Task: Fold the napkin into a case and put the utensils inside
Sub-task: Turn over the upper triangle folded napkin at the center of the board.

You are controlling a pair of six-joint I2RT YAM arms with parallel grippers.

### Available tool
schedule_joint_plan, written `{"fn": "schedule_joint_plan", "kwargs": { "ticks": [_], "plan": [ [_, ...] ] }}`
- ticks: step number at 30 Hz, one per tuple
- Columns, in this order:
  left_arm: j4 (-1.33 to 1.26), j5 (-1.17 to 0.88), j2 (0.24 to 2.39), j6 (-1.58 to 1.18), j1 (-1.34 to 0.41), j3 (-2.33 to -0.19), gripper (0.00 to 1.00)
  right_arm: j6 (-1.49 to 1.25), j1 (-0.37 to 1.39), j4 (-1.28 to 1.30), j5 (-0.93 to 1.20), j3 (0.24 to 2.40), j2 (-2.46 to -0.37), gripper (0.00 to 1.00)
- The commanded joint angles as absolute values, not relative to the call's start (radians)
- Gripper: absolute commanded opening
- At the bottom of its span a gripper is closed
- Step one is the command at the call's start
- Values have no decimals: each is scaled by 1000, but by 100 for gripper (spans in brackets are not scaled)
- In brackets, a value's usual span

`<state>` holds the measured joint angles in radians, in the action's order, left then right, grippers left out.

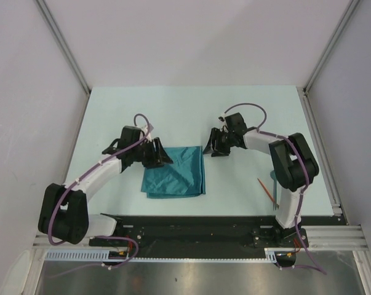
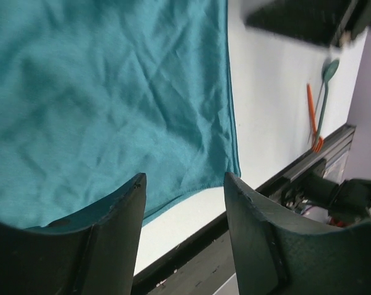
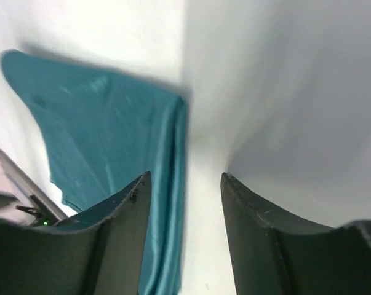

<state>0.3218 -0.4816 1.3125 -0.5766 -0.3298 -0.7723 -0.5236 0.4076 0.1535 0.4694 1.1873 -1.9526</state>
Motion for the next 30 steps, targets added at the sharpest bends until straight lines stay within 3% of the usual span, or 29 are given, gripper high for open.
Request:
{"fn": "schedule_joint_plan", "kwargs": {
  "ticks": [1, 8, 13, 15, 20, 25, 30],
  "plan": [
    [284, -517, 1285, -597, -230, -770, 60, -474, 442, 287, 390, 1083, -1783, 56],
    [255, -538, 1362, -664, -23, -749, 58, -468, 636, 339, 281, 1081, -1612, 56],
    [242, -525, 1350, -655, -14, -707, 56, -500, 728, 333, 308, 1106, -1655, 35],
    [242, -519, 1336, -646, -12, -681, 57, -502, 753, 334, 313, 1104, -1669, 31],
    [363, -385, 1327, -604, -12, -654, 61, -505, 815, 353, 284, 1097, -1697, 30],
    [341, -373, 1296, -623, -12, -583, 54, -526, 815, 342, 284, 1033, -1694, 22],
    [348, -359, 1263, -603, -12, -561, 55, -529, 813, 365, 253, 997, -1663, 19]
  ]
}}
